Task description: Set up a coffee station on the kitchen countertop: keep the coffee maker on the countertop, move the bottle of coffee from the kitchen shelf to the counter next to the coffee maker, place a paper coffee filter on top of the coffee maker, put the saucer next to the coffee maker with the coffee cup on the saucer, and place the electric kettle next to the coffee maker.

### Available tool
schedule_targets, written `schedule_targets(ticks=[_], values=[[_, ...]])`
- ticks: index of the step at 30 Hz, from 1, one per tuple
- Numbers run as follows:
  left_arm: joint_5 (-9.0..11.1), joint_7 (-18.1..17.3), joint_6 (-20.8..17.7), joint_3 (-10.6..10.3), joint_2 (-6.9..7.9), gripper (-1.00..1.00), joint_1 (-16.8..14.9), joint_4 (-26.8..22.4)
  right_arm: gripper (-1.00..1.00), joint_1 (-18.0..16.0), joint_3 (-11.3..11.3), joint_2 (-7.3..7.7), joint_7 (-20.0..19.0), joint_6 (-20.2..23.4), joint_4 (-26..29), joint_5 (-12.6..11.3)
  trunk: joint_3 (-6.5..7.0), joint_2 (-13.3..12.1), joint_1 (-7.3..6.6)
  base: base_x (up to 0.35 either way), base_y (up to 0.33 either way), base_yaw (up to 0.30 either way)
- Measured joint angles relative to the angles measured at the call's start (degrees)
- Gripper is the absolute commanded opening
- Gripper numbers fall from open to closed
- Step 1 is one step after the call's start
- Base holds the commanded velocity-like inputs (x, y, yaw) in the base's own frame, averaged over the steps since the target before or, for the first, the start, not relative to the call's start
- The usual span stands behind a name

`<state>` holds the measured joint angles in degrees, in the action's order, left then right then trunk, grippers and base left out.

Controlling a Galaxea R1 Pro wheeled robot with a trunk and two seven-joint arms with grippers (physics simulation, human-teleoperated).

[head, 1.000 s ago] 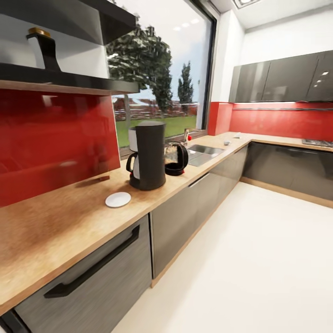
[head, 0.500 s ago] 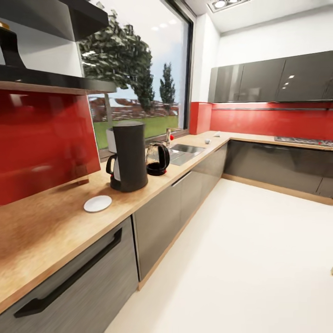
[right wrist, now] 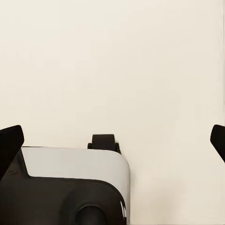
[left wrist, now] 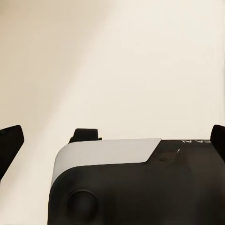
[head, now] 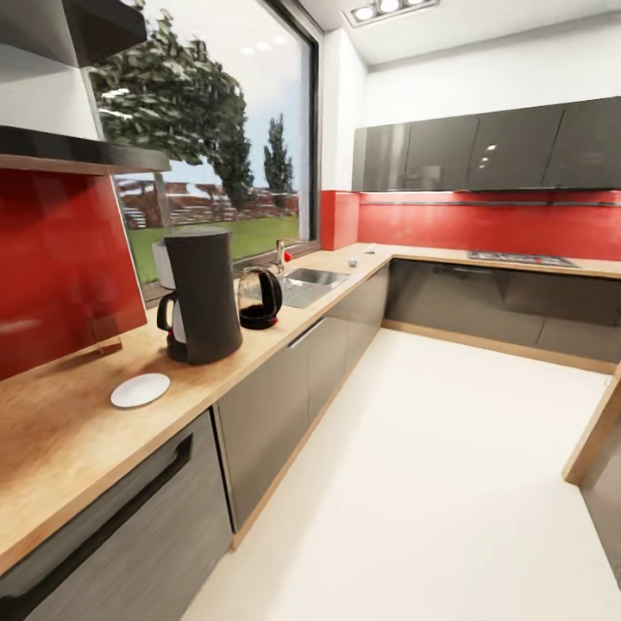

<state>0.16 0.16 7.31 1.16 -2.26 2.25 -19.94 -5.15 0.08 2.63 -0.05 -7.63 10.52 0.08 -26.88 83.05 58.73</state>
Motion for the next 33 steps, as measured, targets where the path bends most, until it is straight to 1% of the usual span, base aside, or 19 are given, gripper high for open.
schedule_targets(ticks=[17,22,33], values=[[0.0,0.1,0.0,-0.1,0.0,1.0,0.0,0.0,1.0,0.0,0.0,0.26,0.0,0.0,0.0,0.0,0.0,0.0,0.0,0.0,0.0,-0.239],[0.0,0.1,0.0,-0.1,0.0,1.0,0.0,0.0,1.0,0.0,0.0,0.26,0.1,0.0,0.0,0.0,0.0,0.0,-0.02,0.104,-0.078,-0.07],[-0.1,0.2,-0.1,-0.1,0.01,1.0,0.0,0.0,1.0,0.0,0.0,0.24,0.1,0.0,0.0,0.0,0.0,0.0,-0.03,0.234,-0.185,-0.008]])
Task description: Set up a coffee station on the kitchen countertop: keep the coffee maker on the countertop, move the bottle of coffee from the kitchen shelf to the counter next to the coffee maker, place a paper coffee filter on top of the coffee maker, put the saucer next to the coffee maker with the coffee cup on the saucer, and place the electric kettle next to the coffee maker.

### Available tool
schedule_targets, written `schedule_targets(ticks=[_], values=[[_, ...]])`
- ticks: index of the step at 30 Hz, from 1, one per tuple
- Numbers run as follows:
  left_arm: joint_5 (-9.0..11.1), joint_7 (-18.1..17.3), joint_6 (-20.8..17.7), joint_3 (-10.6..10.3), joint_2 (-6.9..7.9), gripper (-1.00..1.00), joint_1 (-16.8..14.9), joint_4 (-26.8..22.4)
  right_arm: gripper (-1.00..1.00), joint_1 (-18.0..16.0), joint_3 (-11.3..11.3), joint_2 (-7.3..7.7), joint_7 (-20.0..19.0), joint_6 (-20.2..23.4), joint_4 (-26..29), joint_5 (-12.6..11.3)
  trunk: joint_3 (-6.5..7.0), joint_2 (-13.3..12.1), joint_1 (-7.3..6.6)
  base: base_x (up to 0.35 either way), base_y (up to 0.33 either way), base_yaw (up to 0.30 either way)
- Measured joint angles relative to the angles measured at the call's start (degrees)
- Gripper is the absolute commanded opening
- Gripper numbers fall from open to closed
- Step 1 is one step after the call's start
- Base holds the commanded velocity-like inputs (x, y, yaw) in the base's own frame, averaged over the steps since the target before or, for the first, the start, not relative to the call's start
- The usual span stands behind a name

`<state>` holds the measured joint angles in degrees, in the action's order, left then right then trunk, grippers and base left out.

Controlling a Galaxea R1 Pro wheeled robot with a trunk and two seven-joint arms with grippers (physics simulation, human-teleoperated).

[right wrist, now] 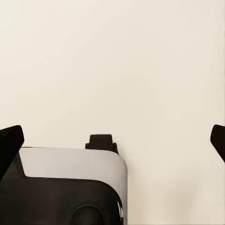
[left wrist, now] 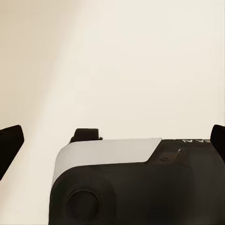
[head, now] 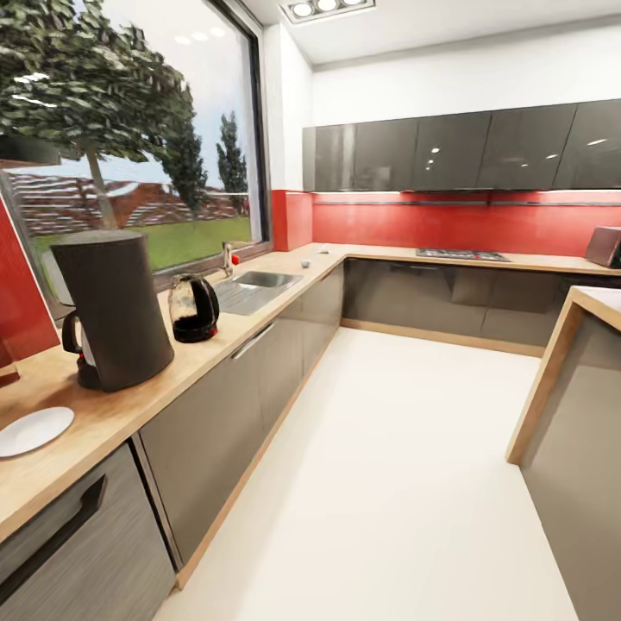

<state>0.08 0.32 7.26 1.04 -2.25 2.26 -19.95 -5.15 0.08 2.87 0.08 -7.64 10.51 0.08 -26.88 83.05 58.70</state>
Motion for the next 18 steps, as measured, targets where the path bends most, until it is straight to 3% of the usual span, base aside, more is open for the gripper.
schedule_targets(ticks=[18], values=[[0.0,0.0,0.0,0.0,0.06,1.0,0.0,0.0,1.0,0.0,0.0,0.07,0.0,0.0,-0.1,0.0,0.0,0.0,-0.01,0.271,-0.191,0.0]])
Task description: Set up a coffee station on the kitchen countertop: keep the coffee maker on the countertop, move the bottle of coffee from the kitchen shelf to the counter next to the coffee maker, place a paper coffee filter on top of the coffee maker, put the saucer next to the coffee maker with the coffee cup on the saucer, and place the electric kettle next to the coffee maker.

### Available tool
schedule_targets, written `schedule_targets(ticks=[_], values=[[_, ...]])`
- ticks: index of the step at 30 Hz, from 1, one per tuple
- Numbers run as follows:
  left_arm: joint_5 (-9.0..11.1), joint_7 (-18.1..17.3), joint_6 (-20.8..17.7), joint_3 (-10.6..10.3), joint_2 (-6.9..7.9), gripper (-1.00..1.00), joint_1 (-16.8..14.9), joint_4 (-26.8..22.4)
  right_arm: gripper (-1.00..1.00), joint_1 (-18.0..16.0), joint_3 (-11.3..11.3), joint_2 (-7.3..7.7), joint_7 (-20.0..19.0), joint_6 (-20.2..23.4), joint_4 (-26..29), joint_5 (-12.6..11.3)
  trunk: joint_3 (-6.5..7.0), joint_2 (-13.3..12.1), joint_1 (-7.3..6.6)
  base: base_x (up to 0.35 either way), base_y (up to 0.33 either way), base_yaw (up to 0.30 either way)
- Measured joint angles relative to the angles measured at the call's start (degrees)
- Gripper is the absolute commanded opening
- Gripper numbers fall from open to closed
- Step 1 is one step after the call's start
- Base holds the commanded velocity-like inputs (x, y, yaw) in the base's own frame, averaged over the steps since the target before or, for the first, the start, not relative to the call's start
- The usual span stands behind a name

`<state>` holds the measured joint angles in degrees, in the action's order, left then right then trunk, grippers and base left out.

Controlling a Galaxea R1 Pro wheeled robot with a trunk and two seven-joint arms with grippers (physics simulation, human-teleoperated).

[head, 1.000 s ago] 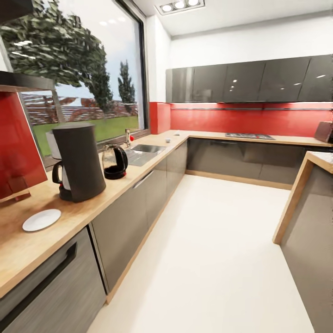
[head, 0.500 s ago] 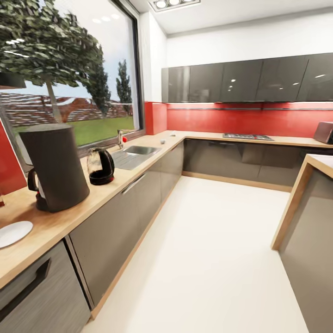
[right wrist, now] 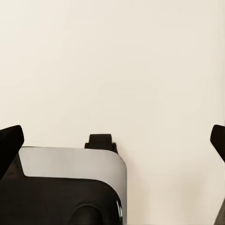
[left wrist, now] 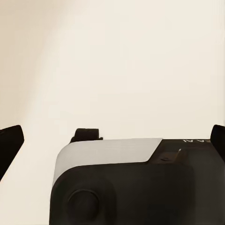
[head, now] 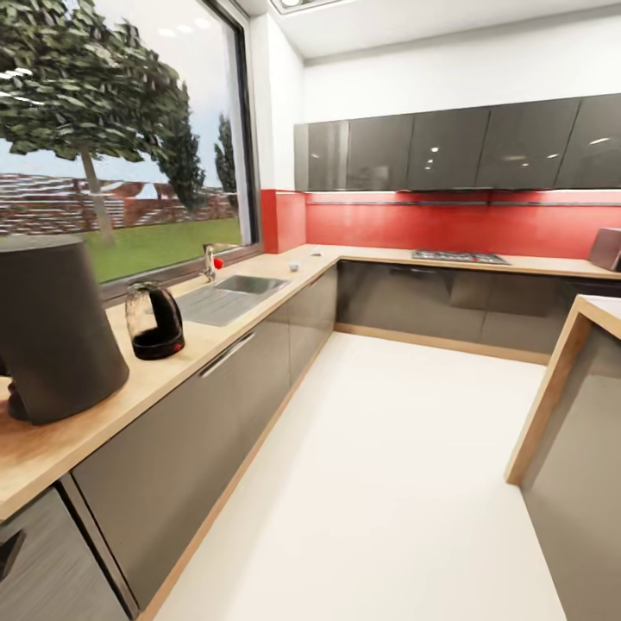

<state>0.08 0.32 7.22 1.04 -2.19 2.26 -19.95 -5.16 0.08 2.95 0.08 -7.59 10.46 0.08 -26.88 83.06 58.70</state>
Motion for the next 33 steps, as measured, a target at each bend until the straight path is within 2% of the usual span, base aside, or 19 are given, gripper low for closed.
schedule_targets(ticks=[33], values=[[0.0,0.0,0.0,0.0,0.01,1.0,0.0,0.0,1.0,0.0,0.1,-0.05,0.0,0.0,0.0,0.1,0.0,0.0,0.0,0.317,-0.094,0.0]])
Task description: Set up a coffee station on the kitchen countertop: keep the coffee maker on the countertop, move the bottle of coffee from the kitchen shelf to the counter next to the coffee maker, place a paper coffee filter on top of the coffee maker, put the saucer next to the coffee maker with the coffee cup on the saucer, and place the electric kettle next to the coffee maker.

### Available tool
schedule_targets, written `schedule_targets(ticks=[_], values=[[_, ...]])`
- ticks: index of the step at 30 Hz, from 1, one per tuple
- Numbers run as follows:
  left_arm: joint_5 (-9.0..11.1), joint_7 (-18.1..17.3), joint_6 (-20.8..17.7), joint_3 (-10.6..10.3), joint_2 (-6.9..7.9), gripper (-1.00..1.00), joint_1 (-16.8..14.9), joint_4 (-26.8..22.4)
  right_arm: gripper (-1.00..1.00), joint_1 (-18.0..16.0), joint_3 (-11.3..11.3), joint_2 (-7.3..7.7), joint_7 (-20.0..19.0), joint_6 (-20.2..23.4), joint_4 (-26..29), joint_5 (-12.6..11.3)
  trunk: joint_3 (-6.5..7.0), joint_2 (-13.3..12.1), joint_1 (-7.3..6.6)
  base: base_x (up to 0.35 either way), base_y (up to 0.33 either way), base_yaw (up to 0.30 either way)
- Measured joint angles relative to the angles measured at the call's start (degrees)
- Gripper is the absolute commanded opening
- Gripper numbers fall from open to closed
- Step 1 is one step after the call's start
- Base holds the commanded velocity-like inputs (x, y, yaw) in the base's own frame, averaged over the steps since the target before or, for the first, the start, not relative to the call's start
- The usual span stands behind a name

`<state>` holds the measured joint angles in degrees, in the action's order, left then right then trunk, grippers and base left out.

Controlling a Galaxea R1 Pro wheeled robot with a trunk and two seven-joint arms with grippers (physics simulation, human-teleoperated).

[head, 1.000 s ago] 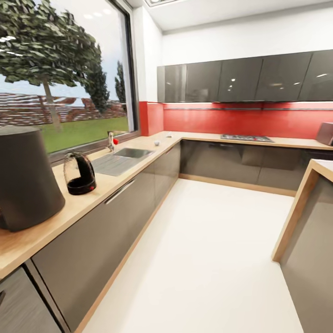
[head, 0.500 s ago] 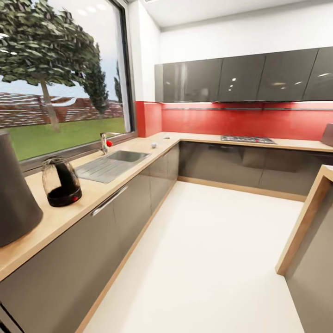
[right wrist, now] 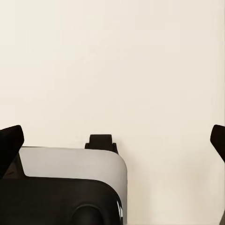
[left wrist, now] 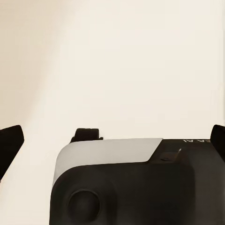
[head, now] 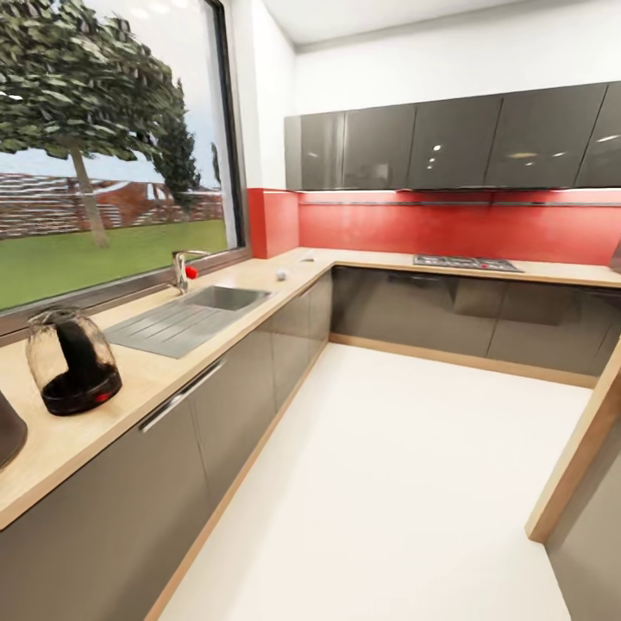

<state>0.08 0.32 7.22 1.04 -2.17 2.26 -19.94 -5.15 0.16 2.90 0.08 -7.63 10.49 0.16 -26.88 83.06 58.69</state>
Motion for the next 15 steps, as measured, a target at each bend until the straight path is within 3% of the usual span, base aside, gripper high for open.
schedule_targets(ticks=[8,15], values=[[0.0,0.0,0.0,0.0,0.0,1.0,0.0,0.0,1.0,0.0,0.0,0.0,0.0,0.0,0.0,0.0,0.0,0.0,0.0,0.32,-0.079,0.009],[0.0,0.0,0.0,-0.1,0.0,1.0,0.0,0.0,1.0,0.0,-0.1,-0.08,0.0,0.0,0.0,0.0,0.0,0.0,0.0,0.32,-0.079,0.202]])
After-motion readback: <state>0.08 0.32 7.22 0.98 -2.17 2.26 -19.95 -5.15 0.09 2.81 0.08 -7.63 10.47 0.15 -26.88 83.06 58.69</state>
